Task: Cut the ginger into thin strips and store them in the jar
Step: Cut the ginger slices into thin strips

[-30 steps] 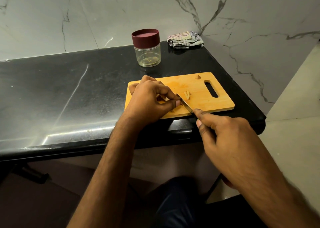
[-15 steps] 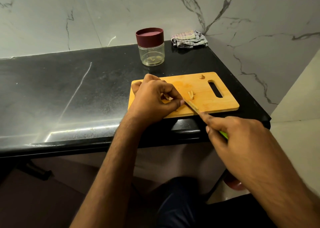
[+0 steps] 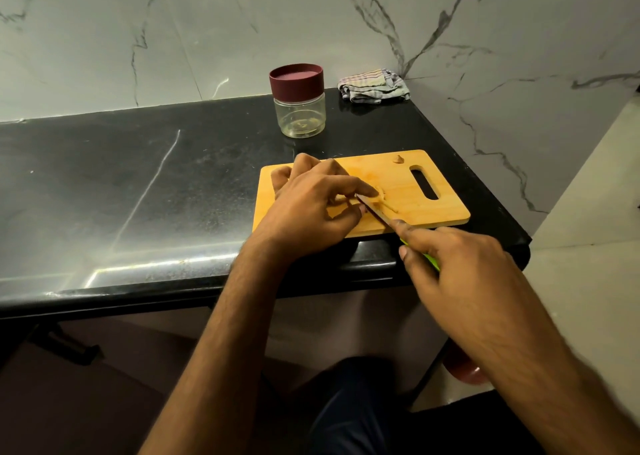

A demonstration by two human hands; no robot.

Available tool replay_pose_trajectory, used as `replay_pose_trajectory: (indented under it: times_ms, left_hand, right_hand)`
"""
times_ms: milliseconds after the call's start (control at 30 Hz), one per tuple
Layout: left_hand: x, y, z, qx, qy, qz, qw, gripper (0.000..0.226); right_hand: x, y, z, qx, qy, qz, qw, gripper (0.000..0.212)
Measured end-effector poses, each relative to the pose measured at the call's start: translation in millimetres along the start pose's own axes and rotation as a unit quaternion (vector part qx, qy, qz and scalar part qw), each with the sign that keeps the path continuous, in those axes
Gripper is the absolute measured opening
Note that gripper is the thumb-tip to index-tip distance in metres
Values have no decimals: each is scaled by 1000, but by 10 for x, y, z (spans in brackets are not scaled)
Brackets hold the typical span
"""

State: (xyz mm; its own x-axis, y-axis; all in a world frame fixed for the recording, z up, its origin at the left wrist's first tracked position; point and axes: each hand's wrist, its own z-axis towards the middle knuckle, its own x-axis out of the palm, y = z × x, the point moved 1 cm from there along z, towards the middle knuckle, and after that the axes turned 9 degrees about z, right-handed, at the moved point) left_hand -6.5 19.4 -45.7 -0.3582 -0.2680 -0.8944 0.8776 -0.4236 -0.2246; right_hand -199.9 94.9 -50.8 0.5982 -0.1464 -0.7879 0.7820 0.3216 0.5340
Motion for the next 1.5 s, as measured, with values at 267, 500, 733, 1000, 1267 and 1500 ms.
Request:
replay_pose_trajectory:
  times_ms: [267, 500, 733, 1000, 1267, 1500]
  left_hand:
    - [-57, 19, -7, -81, -28, -76, 993, 12]
    - [-71, 18, -11, -90, -24, -79, 993, 11]
    - [-93, 35, -24, -81, -21, -86, 993, 16]
    - [-92, 26, -23, -75, -27, -86, 993, 13]
    - [-82, 32, -23, -67, -36, -89, 993, 17]
    - [-97, 31, -26, -68, -30, -81, 994, 16]
  right_hand:
    - [-20, 53, -53, 24, -18, 58, 998, 41]
    - [15, 129, -78, 11, 0, 52, 999, 42]
    - [-41, 103, -99, 5, -10, 47, 999, 41]
    - [-24, 127, -88, 9, -6, 60, 998, 40]
    - [38, 145, 117, -1, -20, 38, 999, 35]
    - [49, 155, 150, 5, -9, 37, 999, 36]
